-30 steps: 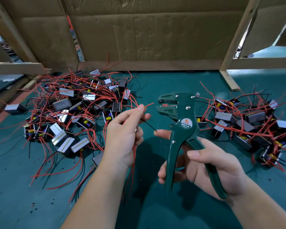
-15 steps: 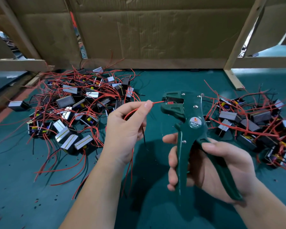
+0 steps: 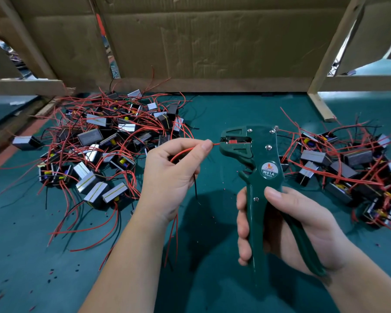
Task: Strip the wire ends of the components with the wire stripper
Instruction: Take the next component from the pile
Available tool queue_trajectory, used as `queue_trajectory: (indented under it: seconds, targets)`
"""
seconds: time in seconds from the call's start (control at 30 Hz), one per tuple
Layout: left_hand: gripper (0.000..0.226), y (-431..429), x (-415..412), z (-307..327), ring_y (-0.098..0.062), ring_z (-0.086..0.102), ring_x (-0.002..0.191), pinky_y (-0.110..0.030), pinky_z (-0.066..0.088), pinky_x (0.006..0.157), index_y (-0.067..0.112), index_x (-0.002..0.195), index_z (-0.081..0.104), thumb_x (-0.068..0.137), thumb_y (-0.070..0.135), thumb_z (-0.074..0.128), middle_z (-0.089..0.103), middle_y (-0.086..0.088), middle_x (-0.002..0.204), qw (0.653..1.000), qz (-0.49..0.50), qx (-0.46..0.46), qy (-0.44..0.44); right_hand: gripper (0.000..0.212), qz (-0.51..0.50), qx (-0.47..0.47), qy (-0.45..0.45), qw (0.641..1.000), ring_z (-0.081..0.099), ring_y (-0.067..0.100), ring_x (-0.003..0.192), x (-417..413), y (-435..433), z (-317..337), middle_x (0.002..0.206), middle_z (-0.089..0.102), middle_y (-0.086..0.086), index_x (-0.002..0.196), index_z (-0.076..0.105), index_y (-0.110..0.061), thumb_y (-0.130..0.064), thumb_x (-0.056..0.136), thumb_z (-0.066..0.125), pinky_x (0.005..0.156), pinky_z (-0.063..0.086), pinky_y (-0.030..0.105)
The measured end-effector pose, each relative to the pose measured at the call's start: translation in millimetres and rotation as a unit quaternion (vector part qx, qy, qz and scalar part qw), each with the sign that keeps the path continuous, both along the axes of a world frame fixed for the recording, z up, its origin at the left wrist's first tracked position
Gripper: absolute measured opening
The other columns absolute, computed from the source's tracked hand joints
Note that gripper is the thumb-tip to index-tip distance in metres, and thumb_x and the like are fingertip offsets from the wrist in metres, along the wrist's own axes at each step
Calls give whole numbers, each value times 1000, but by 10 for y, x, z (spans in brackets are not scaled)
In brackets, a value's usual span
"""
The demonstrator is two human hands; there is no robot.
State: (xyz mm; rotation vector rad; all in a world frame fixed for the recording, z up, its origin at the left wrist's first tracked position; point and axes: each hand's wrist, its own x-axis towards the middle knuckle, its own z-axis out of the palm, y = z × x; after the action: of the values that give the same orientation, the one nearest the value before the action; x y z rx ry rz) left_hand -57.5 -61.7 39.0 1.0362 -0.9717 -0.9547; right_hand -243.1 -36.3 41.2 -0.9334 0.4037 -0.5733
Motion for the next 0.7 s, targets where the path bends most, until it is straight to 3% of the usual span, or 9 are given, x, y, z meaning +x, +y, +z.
queue_trajectory:
  seconds: [0.27, 0.33, 0.4, 0.47, 0.53, 0.63, 0.7]
  targets:
    - [9, -29, -10, -40, -6, 35, 40, -12, 26, 39, 22, 67, 73, 74, 29, 72, 45, 7, 45, 999, -2, 27, -36, 52, -133, 14, 37, 990, 48, 25, 35, 44, -93, -71, 56, 49, 15, 70, 59, -9, -55, 61, 80, 43, 45, 32]
    - [15, -47, -48, -77, -6, 33, 38, -12, 25, 37, 18, 69, 70, 83, 22, 70, 45, 7, 45, 997, 4, 60, -41, 51, -150, 40, 32, 987, 53, 28, 42, 84, -101, -105, 61, 53, 16, 75, 63, -8, -54, 62, 78, 47, 49, 36]
    - [19, -60, -58, -86, -6, 33, 36, -12, 25, 37, 17, 70, 68, 89, 23, 65, 43, 8, 46, 996, 21, 84, -24, 51, -125, 77, -40, 988, 63, 35, 62, 92, -120, -111, 77, 60, 21, 89, 67, -5, -49, 65, 77, 60, 55, 45]
    - [27, -63, -20, -61, -5, 37, 35, -12, 27, 37, 22, 67, 67, 92, 28, 60, 44, 9, 49, 996, 45, 79, 25, 51, -112, 101, -64, 987, 64, 39, 72, 69, -135, -103, 85, 61, 24, 96, 66, -2, -44, 69, 73, 69, 55, 50]
    - [30, -64, 37, -12, -4, 40, 38, -14, 31, 38, 24, 67, 66, 93, 33, 57, 45, 9, 53, 991, 63, 51, 102, 47, -99, 130, -32, 986, 64, 40, 73, 46, -147, -111, 85, 60, 26, 95, 66, 0, -40, 69, 67, 68, 54, 51]
    - [28, -67, 86, 51, -4, 43, 41, -14, 36, 40, 23, 68, 63, 90, 40, 54, 45, 10, 55, 973, 52, 0, 227, 49, -43, 165, -1, 985, 64, 42, 71, 93, -97, -135, 84, 60, 27, 95, 66, 1, -32, 60, 76, 66, 55, 51]
    - [28, -69, 82, 54, -5, 46, 45, -15, 39, 43, 25, 65, 64, 83, 44, 55, 47, 10, 56, 968, 32, -23, 246, 53, 0, 176, -9, 984, 64, 42, 73, 155, -42, -154, 86, 61, 27, 97, 65, 1, -31, 57, 79, 71, 55, 52]
